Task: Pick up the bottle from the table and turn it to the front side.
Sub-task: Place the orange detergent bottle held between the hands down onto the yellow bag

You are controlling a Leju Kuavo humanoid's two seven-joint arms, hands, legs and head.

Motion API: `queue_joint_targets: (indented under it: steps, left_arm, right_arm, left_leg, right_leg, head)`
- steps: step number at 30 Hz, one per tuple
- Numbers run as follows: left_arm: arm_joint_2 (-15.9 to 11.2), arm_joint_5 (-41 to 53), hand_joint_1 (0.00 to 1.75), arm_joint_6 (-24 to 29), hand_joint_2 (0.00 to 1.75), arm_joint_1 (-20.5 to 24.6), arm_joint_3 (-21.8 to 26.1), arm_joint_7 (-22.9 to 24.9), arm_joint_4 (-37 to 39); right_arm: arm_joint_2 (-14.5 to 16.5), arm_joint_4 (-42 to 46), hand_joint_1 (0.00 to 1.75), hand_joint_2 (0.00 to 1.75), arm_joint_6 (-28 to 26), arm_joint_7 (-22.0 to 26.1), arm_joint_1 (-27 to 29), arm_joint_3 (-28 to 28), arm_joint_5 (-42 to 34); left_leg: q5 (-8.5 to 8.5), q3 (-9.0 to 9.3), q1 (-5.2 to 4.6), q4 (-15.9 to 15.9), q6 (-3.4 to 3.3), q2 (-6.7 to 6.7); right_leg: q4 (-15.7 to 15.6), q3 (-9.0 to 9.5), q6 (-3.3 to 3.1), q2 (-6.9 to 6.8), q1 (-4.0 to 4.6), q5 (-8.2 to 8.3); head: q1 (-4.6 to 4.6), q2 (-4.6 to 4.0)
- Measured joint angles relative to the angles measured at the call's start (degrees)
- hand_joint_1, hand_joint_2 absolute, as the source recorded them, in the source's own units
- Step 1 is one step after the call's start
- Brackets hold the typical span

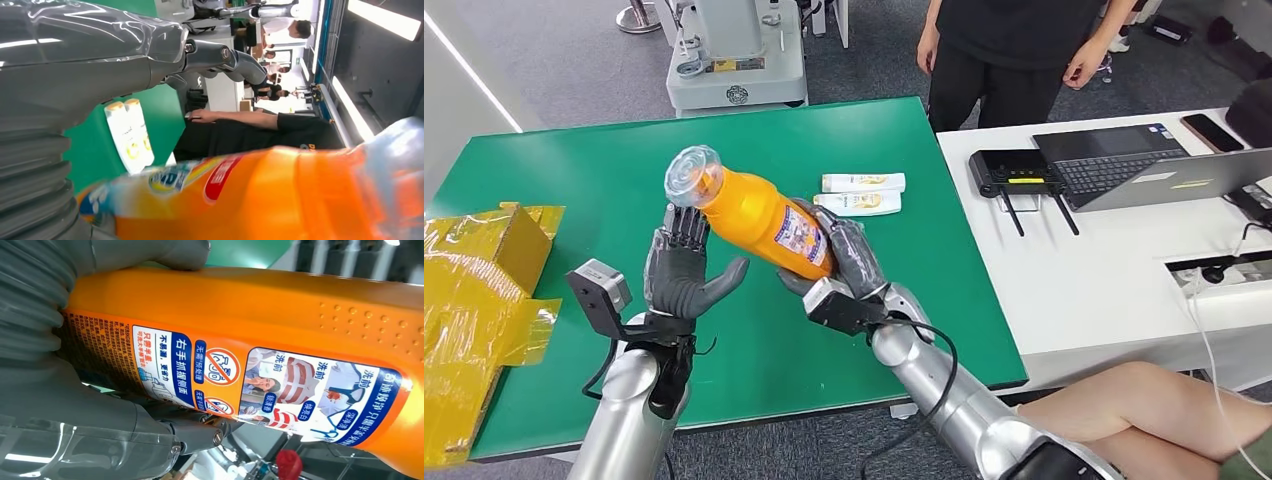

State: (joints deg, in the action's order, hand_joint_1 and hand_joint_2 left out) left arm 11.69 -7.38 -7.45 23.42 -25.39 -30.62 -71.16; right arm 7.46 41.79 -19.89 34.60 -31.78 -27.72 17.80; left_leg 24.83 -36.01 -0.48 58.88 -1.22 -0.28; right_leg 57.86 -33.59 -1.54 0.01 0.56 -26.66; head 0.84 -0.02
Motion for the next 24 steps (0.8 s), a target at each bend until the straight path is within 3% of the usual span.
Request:
queue_joint_targets:
  steps: [8, 24]
  left_arm:
    - [1.03, -0.19, 0.0, 0.48, 1.75, 0.47, -0.03, -0.03, 0.79]
    - [1.63, 0.26, 0.0, -0.22, 1.75, 0.61, -0.01, -0.11, 2.49]
  right_arm:
    - [4.45, -3.82, 1.75, 1.75, 0.32, -0.61, -2.9, -0.67, -0.45]
    - [5.76, -4.76, 1.75, 1.75, 2.57, -1.25, -2.44, -0.65, 0.38]
  left_leg:
    - [0.01, -0.01, 0.0, -0.01, 0.0, 0.0]
    - [0.01, -0.02, -0.01, 0.0, 0.0, 0.01]
  right_leg:
    - [0.0, -0.02, -0.02, 0.02, 0.0, -0.03]
    - [-0.01, -0.02, -0.01, 0.02, -0.01, -0.01]
  head:
    - [0.01, 0.0]
    - [0.01, 0.0]
